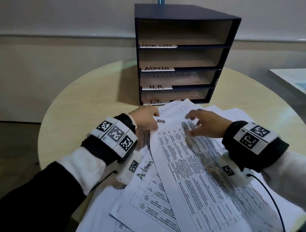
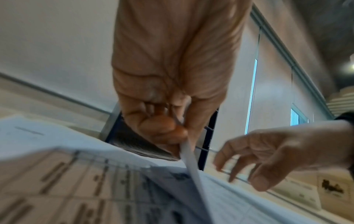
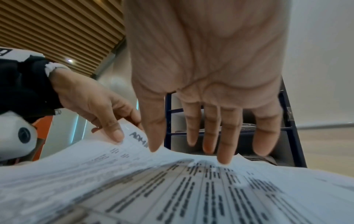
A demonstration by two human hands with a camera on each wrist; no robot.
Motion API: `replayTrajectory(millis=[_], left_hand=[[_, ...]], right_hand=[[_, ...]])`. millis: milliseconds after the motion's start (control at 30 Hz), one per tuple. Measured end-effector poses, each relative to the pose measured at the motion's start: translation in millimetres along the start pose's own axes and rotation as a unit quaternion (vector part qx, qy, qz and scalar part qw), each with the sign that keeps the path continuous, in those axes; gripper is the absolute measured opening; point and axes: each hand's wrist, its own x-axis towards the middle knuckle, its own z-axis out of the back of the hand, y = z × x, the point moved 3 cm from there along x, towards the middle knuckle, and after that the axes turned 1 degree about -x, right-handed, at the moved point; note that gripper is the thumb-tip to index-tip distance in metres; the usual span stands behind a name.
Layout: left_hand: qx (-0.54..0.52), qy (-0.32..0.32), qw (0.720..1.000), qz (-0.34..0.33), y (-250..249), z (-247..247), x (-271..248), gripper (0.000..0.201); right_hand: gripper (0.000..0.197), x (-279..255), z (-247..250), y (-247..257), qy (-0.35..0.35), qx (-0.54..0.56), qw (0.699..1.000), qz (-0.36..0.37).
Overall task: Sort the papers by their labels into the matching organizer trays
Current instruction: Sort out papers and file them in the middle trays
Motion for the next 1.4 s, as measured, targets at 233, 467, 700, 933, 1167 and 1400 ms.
replayTrajectory(millis=[233, 467, 700, 933, 1167, 1400], left_hand=[[-0.095, 0.083, 0.988, -0.092, -25, -17, -10, 0.026], [-0.120, 0.043, 0.989, 0.074, -6, -20, -2, 0.031], [-0.008, 0.011, 0.996, 0.083, -5, -14, 6, 0.024], [-0.206, 0.031, 0.976, 0.055, -2, -21, 0, 0.032], [-0.120, 0.053, 0.991, -0.024, -10, -13, -4, 0.012], [-0.189, 0.163, 0.967, -0.051, -17, -24, -21, 0.013]], right_hand=[[0.052, -17, -1, -2, -0.010, -0.083, 0.996, -0.011], [0.064, -45, -7, -7, 0.054, -0.105, 0.992, -0.046], [0.048, -54, -18, -7, 0.076, -0.068, 0.994, -0.029], [0.034, -53, -21, -5, 0.062, -0.078, 0.995, 0.026], [0.014, -50, 3, 0, -0.003, -0.093, 0.994, 0.056], [0.022, -40, 17, 0, -0.043, -0.106, 0.989, 0.095]])
